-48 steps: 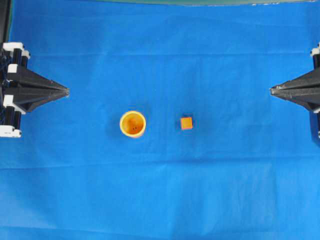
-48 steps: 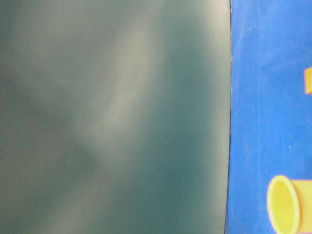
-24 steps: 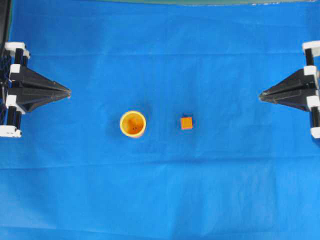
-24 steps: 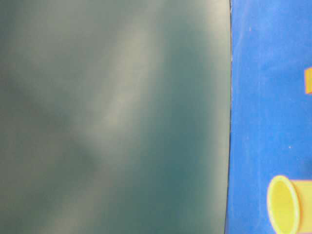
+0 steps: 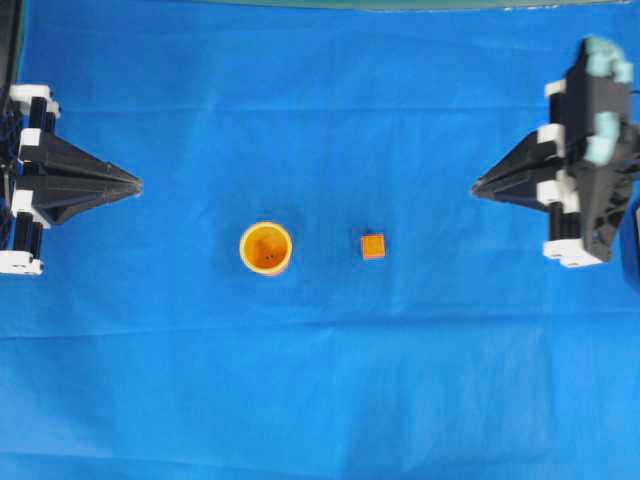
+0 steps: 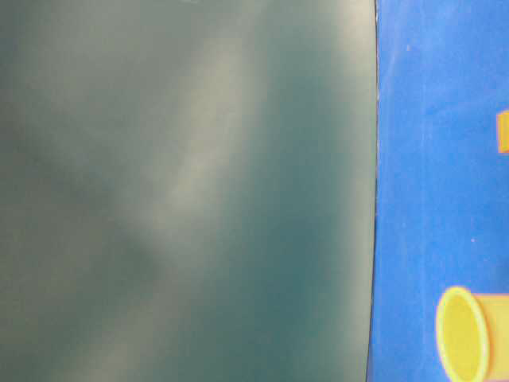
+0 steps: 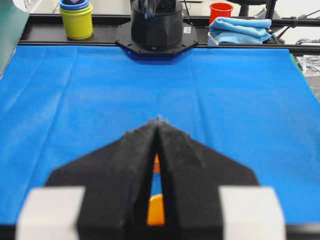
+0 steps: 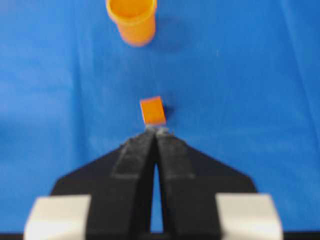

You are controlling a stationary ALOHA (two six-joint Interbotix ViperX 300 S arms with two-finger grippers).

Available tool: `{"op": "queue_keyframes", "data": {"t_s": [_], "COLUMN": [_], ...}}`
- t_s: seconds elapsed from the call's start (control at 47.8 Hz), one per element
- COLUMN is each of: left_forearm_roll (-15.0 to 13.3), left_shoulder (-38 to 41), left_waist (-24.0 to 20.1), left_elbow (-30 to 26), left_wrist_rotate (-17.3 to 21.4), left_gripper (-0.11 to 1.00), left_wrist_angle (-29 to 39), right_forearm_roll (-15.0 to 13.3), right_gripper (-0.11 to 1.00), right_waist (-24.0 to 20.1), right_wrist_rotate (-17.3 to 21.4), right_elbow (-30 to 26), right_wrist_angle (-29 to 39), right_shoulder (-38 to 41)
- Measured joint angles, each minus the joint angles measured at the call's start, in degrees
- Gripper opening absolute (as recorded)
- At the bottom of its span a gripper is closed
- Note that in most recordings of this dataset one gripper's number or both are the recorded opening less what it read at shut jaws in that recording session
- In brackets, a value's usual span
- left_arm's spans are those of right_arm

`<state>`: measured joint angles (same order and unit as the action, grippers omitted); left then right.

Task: Move the block forward with right arm.
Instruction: 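Move the right gripper left toward the small orange cube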

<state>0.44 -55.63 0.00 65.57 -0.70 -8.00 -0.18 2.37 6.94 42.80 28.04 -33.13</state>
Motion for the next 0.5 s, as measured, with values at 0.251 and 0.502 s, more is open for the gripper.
{"op": "queue_keyframes", "data": {"t_s": [0.251,0.502], "left_forearm_roll": [0.0,0.0], "left_shoulder": [0.0,0.0], "left_waist": [0.0,0.0], "left_elbow": [0.0,0.0], "left_wrist_rotate": [0.0,0.0], "left_gripper": [0.01,0.01], "left_wrist_angle": [0.0,0.0], "right_forearm_roll": [0.1,0.0], "right_gripper": [0.01,0.45], "right_waist": [0.0,0.0], "right_wrist_rotate": [-0.4,-0.6], "right_elbow": [-3.8,-7.1], "right_wrist_angle": [2.0,2.3], "right_shoulder": [6.3,12.0]}}
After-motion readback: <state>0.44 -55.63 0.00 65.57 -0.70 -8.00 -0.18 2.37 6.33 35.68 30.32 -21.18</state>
